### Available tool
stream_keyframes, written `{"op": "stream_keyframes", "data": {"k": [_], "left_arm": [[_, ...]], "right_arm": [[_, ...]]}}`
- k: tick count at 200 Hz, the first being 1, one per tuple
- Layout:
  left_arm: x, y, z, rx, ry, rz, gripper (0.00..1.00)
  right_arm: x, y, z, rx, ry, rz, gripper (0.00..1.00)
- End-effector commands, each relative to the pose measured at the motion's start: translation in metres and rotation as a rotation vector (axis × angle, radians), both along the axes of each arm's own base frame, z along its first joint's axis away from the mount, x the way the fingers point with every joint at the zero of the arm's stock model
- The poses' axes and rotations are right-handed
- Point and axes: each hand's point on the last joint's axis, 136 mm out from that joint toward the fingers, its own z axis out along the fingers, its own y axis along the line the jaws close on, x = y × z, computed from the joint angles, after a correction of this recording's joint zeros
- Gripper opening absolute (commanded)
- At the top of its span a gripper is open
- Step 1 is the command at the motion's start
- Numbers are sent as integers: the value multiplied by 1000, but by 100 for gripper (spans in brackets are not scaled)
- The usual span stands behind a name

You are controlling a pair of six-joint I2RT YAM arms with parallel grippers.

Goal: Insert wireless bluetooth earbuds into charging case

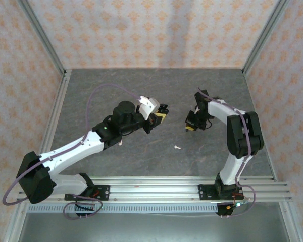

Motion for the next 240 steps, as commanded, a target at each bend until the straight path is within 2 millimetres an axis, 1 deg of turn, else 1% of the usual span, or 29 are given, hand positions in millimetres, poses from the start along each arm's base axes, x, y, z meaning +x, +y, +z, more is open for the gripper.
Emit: {"op": "stream_keyframes", "data": {"k": [1,23,43,59,81,102,118,137,155,167,184,207,240], "left_arm": [[-4,0,16,-43,-40,3,0],[-4,0,15,-45,-38,3,0],[-4,0,15,-49,-38,2,0],[-4,0,14,-49,-37,3,0],[-5,2,13,-48,-35,7,0],[-6,3,11,-47,-32,12,0],[-6,4,10,-48,-31,14,0],[-7,6,8,-49,-28,20,0],[-7,6,8,-48,-31,22,0],[-7,6,7,-46,-31,22,0],[-7,7,8,-45,-34,21,0],[-7,7,6,-42,-30,21,0],[-7,8,6,-42,-31,24,0]], "right_arm": [[11,9,24,48,-83,-1,6],[13,8,25,42,-105,-7,6],[8,6,14,22,-60,3,6],[1,4,2,-4,-6,18,6],[-7,1,-9,-46,42,47,6],[-11,-2,-14,-81,70,59,7],[-12,-4,-15,-98,79,63,10],[-13,-7,-13,-117,88,72,18],[-12,-9,-7,-134,85,80,25],[-10,-11,-1,-146,80,87,29],[-7,-13,8,-161,70,101,31],[-5,-13,18,-171,65,115,31],[-4,-10,27,-199,62,162,31]]}}
